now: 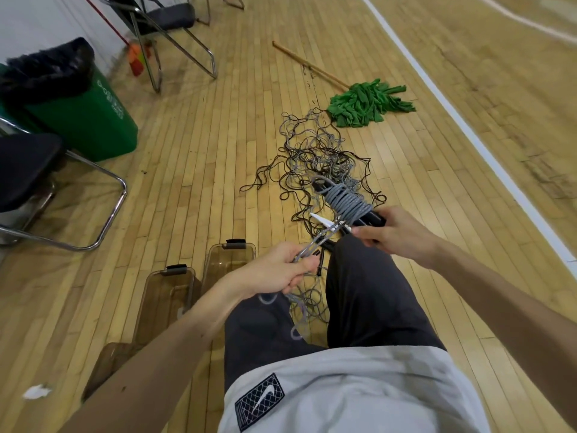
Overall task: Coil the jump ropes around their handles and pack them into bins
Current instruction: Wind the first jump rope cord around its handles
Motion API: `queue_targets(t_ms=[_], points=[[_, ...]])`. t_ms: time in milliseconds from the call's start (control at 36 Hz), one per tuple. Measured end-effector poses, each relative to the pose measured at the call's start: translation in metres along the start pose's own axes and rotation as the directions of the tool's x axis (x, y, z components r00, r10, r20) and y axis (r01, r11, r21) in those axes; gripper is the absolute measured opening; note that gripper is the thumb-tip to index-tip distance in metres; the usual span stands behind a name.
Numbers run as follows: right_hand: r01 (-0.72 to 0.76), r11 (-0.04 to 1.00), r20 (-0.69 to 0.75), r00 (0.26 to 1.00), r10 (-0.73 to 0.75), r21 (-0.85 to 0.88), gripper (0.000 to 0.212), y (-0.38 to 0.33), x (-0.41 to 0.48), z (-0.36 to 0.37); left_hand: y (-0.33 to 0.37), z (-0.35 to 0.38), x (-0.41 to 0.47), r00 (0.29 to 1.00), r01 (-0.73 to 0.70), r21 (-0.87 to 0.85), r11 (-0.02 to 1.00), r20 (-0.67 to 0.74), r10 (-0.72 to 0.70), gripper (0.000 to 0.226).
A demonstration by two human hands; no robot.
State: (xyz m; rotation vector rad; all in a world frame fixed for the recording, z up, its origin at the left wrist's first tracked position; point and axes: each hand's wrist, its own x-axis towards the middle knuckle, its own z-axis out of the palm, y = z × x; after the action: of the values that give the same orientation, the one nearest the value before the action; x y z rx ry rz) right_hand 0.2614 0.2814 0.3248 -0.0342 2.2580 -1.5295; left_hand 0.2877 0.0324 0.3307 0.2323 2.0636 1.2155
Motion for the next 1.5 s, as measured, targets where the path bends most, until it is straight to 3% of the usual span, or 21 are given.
queue_targets(t_ms=[194, 361, 528, 694, 861, 1000, 1111, 1389, 1500], points=[[-0.056, 0.993, -0.084, 0.995, 0.047, -0.104, 0.015, 0.01, 0.01, 0.002, 0.006, 0.0, 0.004, 0.998, 0.045, 0.208, 0.977, -0.042, -0.037, 0.028], [-0.127, 0.911, -0.117, 0.989, 0.088, -0.391, 0.021, 0.017, 0.017, 0.017, 0.022, -0.001, 0.002, 0.997, 0.032, 0.512, 0.858, -0.075, 0.007, 0.029], [-0.11, 0.852, 0.117, 0.974, 0.196, -0.512, 0.014, 0.012, 0.015, 0.023, 0.046, -0.012, -0.009, 0.999, -0.017, 0.717, 0.697, -0.017, 0.041, 0.035], [-0.143, 0.814, 0.29, 0.888, 0.357, -0.563, 0.018, -0.008, 0.006, 0.036, 0.065, -0.016, -0.014, 0.998, -0.064, 0.834, 0.549, 0.059, 0.027, 0.038], [-0.053, 0.768, 0.407, 0.823, 0.395, -0.638, 0.024, -0.029, -0.01, 0.046, 0.083, -0.024, -0.013, 0.995, -0.103, 0.917, 0.386, 0.1, 0.026, 0.036], [0.065, 0.739, 0.5, 0.775, 0.385, -0.671, 0.022, -0.038, -0.021, 0.043, 0.085, -0.025, -0.011, 0.988, -0.154, 0.915, 0.373, 0.144, 0.055, 0.031], [0.131, 0.742, 0.567, 0.735, 0.372, -0.657, 0.023, -0.039, -0.029, 0.045, 0.079, -0.025, -0.006, 0.985, -0.172, 0.891, 0.42, 0.159, 0.068, 0.034], [0.273, 0.844, 0.724, 0.666, 0.18, -0.461, 0.024, -0.045, -0.038, 0.031, 0.061, -0.025, -0.009, 0.972, -0.22, 0.856, 0.468, 0.153, 0.176, 0.052], [0.26, 0.902, 0.765, 0.634, 0.109, -0.345, 0.017, -0.049, -0.041, 0.025, 0.058, -0.028, -0.012, 0.971, -0.207, 0.804, 0.558, 0.1, 0.216, 0.062]])
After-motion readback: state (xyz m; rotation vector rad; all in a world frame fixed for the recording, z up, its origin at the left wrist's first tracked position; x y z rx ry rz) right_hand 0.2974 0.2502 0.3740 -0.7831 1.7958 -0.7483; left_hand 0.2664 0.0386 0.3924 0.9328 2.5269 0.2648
